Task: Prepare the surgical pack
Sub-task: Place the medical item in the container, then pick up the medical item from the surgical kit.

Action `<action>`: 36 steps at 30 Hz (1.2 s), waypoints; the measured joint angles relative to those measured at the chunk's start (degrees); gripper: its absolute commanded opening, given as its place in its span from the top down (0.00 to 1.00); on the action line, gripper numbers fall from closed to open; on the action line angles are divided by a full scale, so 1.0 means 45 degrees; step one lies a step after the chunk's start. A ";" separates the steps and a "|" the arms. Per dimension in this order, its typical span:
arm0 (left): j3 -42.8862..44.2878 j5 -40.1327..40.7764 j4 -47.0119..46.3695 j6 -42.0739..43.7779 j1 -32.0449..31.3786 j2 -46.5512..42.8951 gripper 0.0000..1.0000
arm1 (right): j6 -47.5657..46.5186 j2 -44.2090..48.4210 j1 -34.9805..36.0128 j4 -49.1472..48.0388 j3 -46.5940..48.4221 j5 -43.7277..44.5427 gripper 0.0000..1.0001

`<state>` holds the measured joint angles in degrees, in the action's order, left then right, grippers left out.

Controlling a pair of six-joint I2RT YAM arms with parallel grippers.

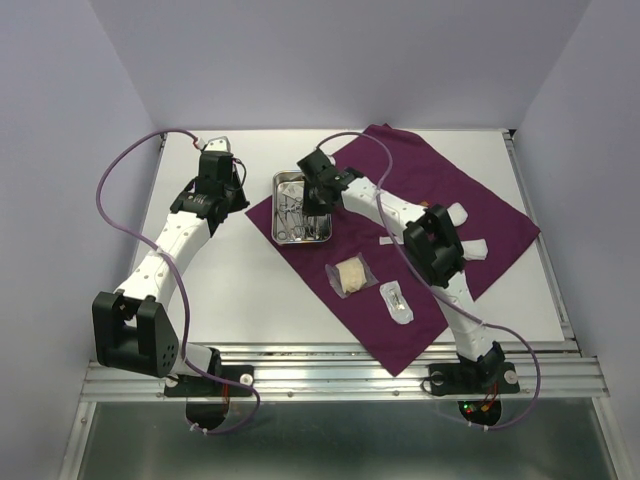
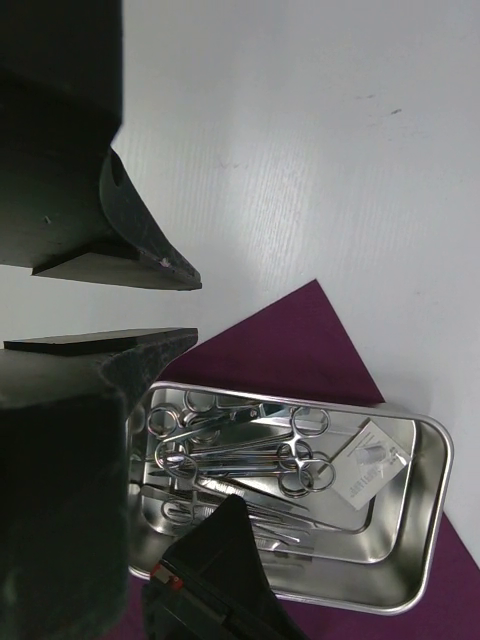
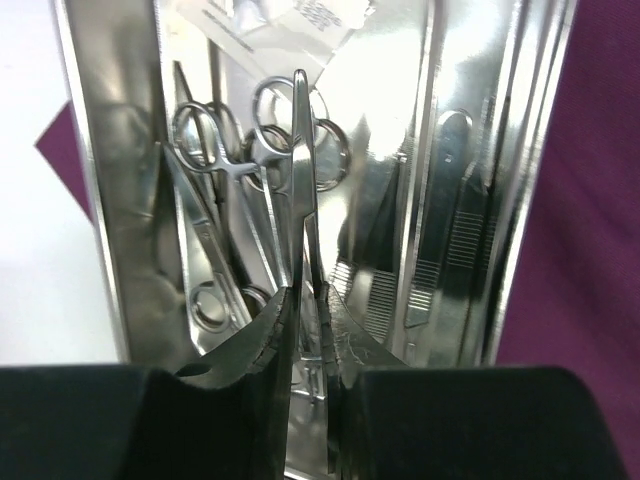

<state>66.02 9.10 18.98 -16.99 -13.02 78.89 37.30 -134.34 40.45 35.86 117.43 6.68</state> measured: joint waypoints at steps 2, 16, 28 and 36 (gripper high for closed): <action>0.0000 0.0005 0.0034 0.0000 0.0000 -0.0005 0.67 | -0.0005 -0.0092 0.0029 -0.0015 0.0238 -0.0083 0.62; 0.0000 0.0000 0.0102 0.0000 0.0000 -0.0097 0.67 | -0.0107 0.2618 0.0063 0.0117 -0.2458 0.1384 0.58; 0.0000 -0.0005 0.0126 -0.0010 0.0005 -0.0097 0.67 | -0.0248 1.0171 -0.1287 0.0408 -1.1060 0.2535 0.43; 0.0000 -0.0005 0.0121 -0.0068 0.0005 -0.0097 0.67 | 0.0175 1.1613 -0.1229 0.1030 -1.4571 0.1239 0.38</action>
<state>66.02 9.08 19.53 -17.30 -12.99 78.46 38.09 -82.08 34.92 40.49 51.86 12.25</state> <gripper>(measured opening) 0.334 0.616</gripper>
